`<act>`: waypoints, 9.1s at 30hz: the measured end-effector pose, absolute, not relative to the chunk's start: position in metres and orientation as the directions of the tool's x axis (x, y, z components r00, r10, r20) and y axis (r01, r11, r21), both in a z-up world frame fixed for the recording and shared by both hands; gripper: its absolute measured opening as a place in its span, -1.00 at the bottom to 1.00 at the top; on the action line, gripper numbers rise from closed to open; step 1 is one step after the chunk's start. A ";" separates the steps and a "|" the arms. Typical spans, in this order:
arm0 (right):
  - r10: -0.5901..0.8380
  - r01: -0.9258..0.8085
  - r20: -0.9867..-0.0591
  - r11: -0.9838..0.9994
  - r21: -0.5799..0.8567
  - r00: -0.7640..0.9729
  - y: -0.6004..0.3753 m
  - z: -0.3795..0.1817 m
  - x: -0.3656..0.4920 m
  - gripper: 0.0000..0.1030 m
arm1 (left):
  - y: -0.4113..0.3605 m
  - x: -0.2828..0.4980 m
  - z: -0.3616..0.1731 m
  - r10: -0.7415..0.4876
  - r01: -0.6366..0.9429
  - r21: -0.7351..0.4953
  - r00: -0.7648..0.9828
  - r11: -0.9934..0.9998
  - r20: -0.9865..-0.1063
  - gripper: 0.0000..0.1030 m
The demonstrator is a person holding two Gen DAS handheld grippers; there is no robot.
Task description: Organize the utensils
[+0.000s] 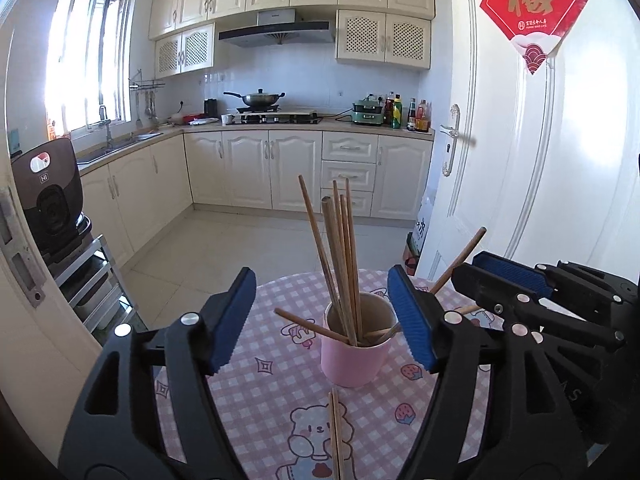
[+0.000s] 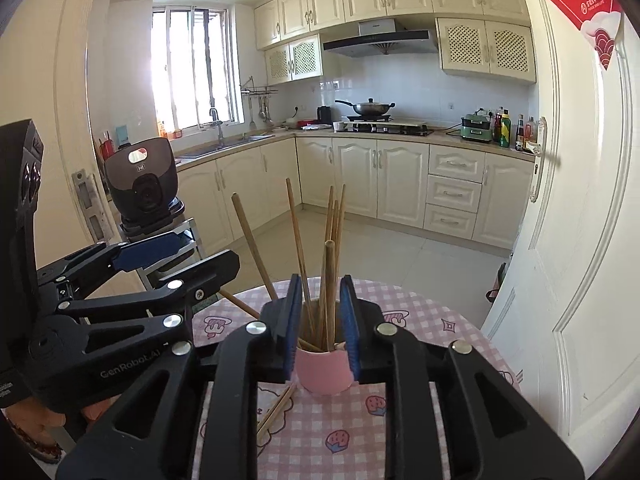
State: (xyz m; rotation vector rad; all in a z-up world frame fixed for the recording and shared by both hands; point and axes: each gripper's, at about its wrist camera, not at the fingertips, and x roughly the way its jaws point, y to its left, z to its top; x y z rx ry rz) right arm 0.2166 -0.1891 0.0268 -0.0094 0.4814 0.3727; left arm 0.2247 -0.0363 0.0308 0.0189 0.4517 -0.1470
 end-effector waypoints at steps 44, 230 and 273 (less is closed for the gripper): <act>0.301 -0.386 -0.824 0.916 0.110 0.479 -0.115 -0.152 0.181 -0.16 | 0.035 0.190 -0.126 -0.140 0.076 -0.117 0.579 0.990 -0.803 0.58; 0.397 -0.353 -0.408 0.918 0.183 0.822 -0.208 0.041 0.249 -0.45 | -0.060 0.224 0.014 -0.221 0.235 -0.022 0.875 0.972 -0.430 -0.29; 0.115 -0.129 -0.176 0.989 -0.069 0.978 -0.169 0.010 0.047 0.77 | -0.002 0.047 0.011 -0.076 0.082 0.020 0.975 0.996 -0.210 0.83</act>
